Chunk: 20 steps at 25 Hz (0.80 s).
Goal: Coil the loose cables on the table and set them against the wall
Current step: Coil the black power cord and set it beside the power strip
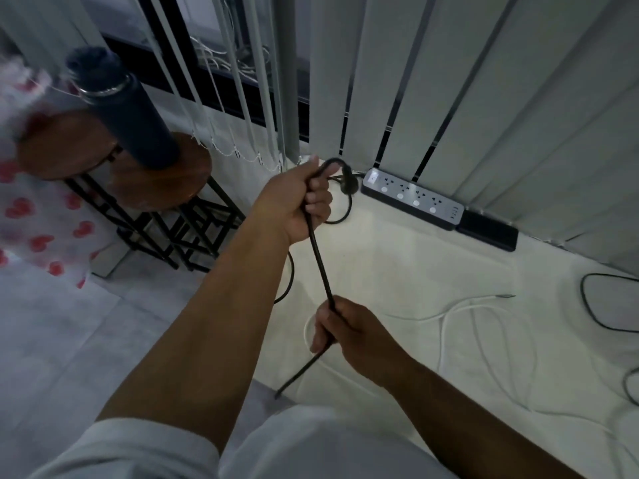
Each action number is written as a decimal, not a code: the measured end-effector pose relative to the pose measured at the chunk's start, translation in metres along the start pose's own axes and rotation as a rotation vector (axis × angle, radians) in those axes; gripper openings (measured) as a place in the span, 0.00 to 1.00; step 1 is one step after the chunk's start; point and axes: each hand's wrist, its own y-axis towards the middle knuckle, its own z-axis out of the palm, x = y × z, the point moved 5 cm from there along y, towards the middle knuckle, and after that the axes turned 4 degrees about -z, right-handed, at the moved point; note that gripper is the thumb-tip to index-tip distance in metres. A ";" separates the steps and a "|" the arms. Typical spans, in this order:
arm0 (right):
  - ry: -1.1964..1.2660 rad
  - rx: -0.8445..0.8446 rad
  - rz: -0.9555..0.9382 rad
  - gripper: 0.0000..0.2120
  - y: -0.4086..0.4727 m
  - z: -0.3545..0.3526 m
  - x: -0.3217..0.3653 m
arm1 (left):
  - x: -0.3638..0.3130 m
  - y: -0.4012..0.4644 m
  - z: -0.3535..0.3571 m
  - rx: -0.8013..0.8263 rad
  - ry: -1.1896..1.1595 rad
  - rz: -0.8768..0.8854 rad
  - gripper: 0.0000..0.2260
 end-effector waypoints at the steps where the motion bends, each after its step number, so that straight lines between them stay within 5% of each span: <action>1: 0.027 -0.035 0.053 0.14 -0.009 -0.009 -0.017 | -0.007 -0.002 0.006 -0.003 0.028 0.045 0.14; 6: 0.265 -0.359 0.294 0.16 -0.057 -0.093 -0.090 | -0.014 -0.003 0.026 -0.060 0.178 0.195 0.18; 13: 0.619 -0.706 0.443 0.13 -0.071 -0.175 -0.079 | 0.045 0.001 0.041 -0.123 0.376 0.158 0.15; 20: 1.125 -0.659 -0.001 0.15 -0.055 -0.189 0.029 | 0.086 -0.013 0.070 -0.023 0.646 0.298 0.15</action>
